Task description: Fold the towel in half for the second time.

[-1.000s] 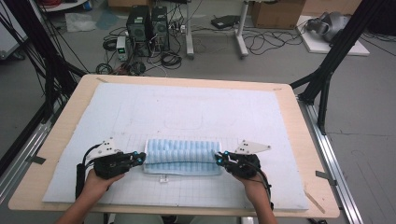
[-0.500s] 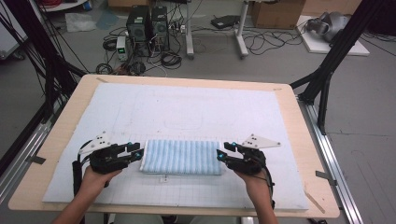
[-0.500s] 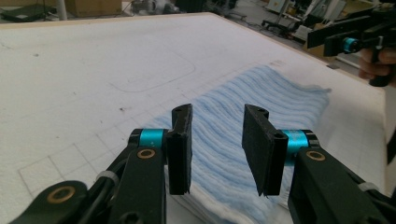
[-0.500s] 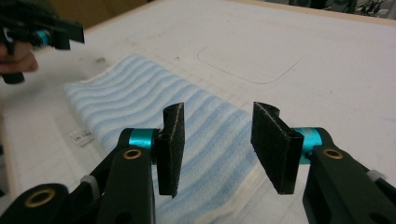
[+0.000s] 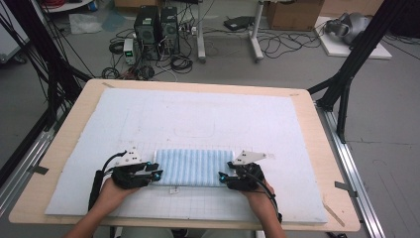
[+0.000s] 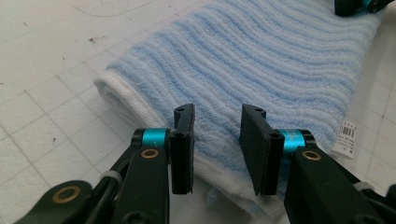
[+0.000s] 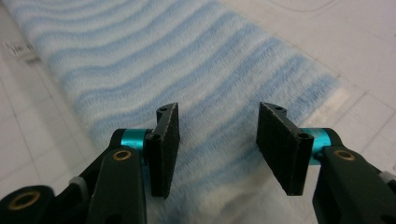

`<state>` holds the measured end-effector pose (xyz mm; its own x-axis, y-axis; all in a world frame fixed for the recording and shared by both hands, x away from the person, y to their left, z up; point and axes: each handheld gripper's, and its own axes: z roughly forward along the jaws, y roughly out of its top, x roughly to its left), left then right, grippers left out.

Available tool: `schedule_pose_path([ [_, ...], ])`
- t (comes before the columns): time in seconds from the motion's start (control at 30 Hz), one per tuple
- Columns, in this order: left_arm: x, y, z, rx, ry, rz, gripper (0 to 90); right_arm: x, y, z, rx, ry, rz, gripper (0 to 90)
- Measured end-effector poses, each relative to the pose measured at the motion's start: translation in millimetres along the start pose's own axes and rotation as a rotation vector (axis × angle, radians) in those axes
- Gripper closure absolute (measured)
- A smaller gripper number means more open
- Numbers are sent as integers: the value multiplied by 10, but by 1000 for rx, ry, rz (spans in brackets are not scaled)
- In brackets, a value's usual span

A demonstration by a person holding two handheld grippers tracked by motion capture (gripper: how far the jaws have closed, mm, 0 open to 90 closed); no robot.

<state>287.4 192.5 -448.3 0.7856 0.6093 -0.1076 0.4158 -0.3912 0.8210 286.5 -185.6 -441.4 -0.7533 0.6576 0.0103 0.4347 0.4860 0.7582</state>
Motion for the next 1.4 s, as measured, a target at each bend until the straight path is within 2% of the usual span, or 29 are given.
schedule_pose_path([
  [0.13,17,-17,-19,-24,-9,-19,652,-12,-26,-46,0,-10,-8,455],
  [0.17,37,-24,-37,-45,-7,-22,633,-8,-23,-69,-5,-6,-6,445],
  [0.23,92,-30,-83,-108,0,-61,573,-21,-22,-137,-42,3,11,423],
  [0.3,165,-9,-147,-164,32,-83,542,-51,-16,-214,-81,-14,34,384],
  [0.33,197,7,-183,-199,52,-93,515,-79,-16,-251,-98,-29,37,362],
  [0.4,252,37,-252,-255,83,-118,435,-131,-33,-319,-123,-57,72,312],
  [0.5,331,59,-334,-300,123,-152,251,-213,-82,-437,-154,-113,113,228],
  [0.6,397,53,-433,-325,161,-137,245,-285,-131,-570,-180,-175,136,182],
  [0.67,435,44,-493,-351,174,-149,236,-323,-162,-658,-197,-222,144,116],
  [0.7,453,39,-521,-357,182,-148,228,-343,-179,-700,-203,-248,151,105],
  [0.8,474,25,-596,-380,206,-155,227,-402,-230,-820,-222,-282,165,105],
  [0.97,490,8,-678,-406,222,-138,227,-468,-280,-968,-264,-309,192,104],
  [1.17,471,-19,-719,-404,227,-125,229,-483,-288,-998,-265,-315,202,104],
  [1.4,483,-32,-727,-398,234,-129,232,-482,-276,-975,-261,-312,196,104],
])
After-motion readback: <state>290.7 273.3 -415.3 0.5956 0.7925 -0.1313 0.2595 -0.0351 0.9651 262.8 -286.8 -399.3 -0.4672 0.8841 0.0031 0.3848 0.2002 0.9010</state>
